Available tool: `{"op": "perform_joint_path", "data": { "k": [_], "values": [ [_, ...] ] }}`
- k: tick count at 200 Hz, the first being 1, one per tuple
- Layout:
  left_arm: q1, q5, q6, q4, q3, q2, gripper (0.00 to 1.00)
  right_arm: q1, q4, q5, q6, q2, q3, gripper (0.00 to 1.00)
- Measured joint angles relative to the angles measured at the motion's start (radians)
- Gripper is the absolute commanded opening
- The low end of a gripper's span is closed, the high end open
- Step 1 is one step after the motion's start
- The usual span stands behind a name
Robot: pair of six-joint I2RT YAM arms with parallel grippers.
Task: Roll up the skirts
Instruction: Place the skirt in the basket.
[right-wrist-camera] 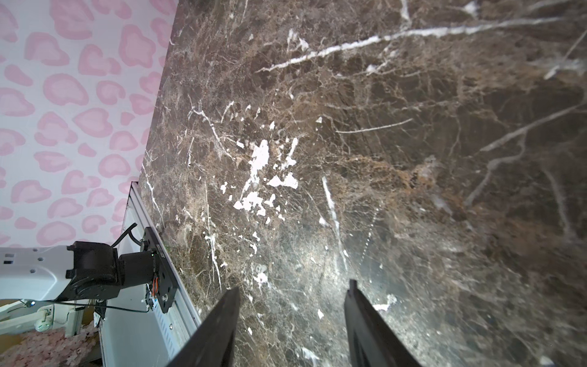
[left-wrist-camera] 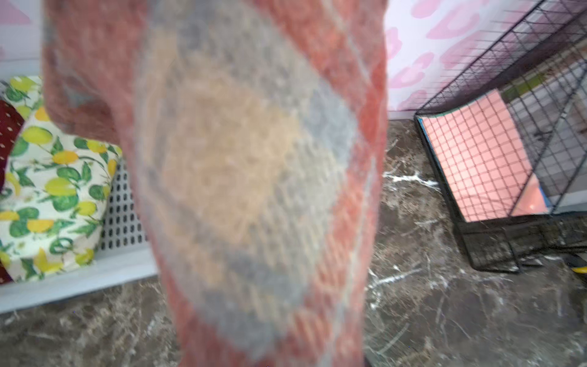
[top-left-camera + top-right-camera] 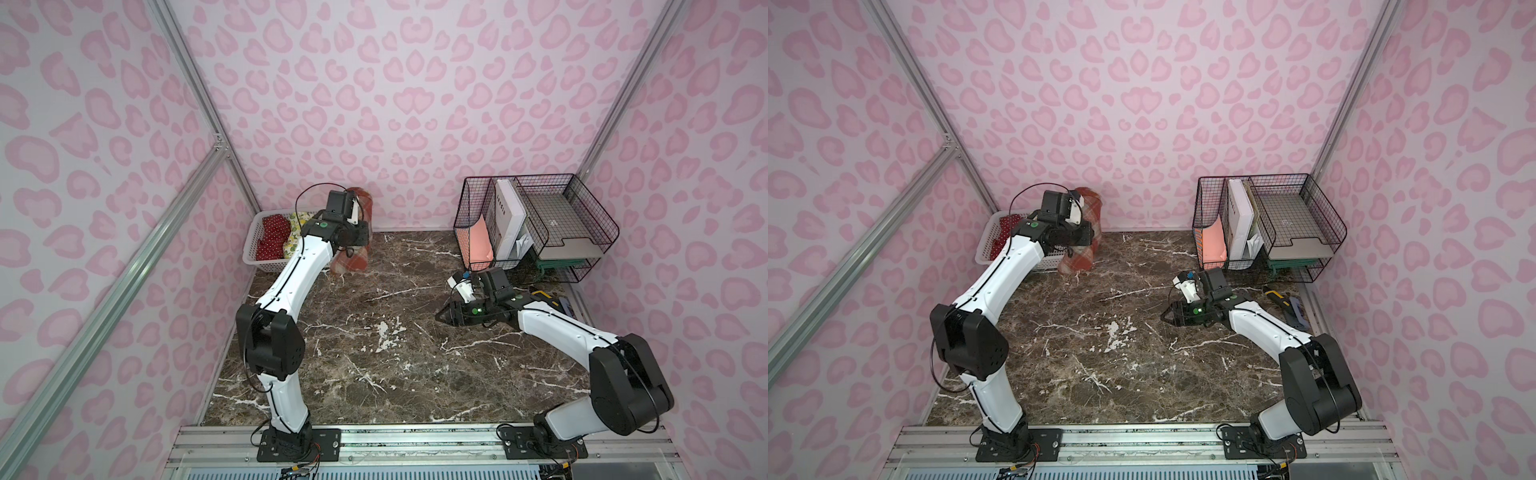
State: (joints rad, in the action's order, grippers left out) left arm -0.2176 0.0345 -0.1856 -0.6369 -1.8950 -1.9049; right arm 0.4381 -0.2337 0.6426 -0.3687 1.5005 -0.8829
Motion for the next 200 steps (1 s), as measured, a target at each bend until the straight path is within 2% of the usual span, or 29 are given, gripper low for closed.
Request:
{"op": "perform_joint_path", "data": {
  "k": [37,70,88,141,200],
  "values": [
    [0.141,0.172,0.067,0.019,-0.147,-0.156,0.0,-0.018,0.029,0.004,0.0,0.055,0.019,0.57],
    [0.18,0.311,0.08,0.034,-0.393,-0.331,0.0,-0.047,0.064,0.013,0.0,0.098,0.021,0.57],
    [0.198,0.363,0.077,0.071,-0.463,-0.4,0.0,-0.05,0.079,0.013,0.0,0.124,0.021,0.57],
    [0.263,0.371,0.052,0.112,-0.541,-0.554,0.0,-0.053,0.102,0.025,0.0,0.193,0.01,0.57],
    [0.274,0.33,0.055,0.077,-0.556,-0.664,0.0,-0.054,0.122,0.025,0.003,0.215,0.003,0.57]
  ]
}}
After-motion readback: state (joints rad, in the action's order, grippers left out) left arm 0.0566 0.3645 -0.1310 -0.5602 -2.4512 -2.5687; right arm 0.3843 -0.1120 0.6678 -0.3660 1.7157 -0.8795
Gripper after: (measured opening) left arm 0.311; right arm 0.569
